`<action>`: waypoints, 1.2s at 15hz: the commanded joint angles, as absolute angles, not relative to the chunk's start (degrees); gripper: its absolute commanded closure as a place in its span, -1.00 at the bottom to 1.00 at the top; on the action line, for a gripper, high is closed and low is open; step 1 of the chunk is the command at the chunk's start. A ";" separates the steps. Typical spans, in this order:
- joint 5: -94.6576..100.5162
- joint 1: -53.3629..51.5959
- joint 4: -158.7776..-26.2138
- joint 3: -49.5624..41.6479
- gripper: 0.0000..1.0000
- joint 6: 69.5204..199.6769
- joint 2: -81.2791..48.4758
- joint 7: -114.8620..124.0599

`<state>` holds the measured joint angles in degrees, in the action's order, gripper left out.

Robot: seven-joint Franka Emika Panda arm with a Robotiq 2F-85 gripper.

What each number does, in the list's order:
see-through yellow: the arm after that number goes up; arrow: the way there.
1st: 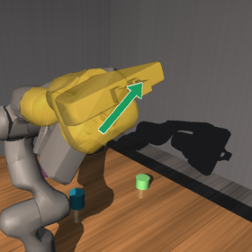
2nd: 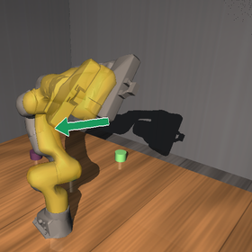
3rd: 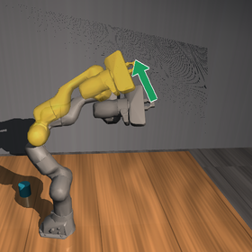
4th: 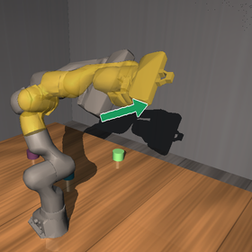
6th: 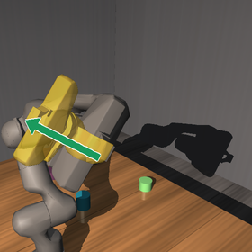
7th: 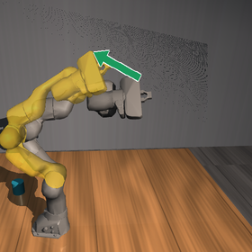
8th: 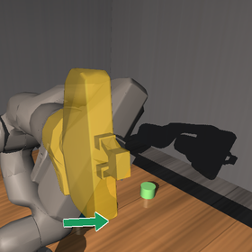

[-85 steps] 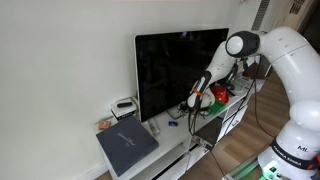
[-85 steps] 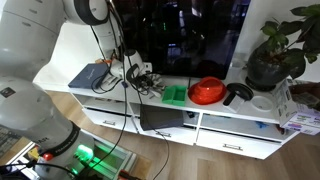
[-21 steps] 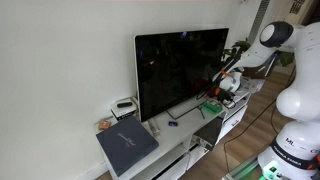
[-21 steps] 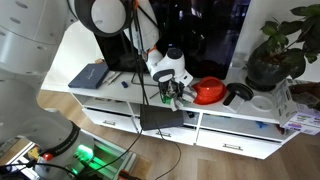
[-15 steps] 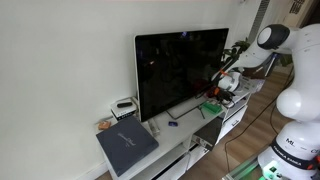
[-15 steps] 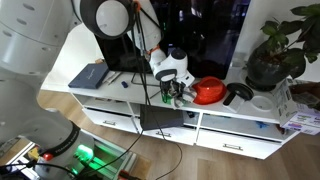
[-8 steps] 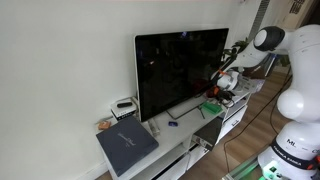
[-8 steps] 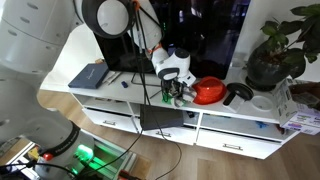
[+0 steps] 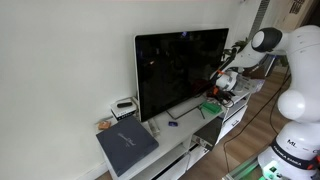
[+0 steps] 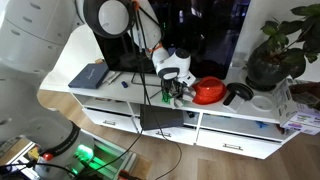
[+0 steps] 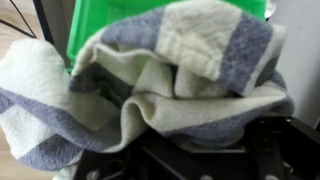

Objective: Put the towel into the case

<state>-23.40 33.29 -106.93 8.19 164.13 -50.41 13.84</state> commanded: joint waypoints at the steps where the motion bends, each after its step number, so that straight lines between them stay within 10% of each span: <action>1: -26.39 32.65 -107.67 8.01 -0.17 163.53 -50.06 10.94; 8: -27.98 33.23 -110.67 8.46 0.03 164.19 -47.21 8.98; 14: -29.47 33.51 -115.49 8.43 -0.41 164.66 -42.04 6.85; 18: -29.77 32.97 -118.40 7.71 -0.33 164.72 -38.78 6.57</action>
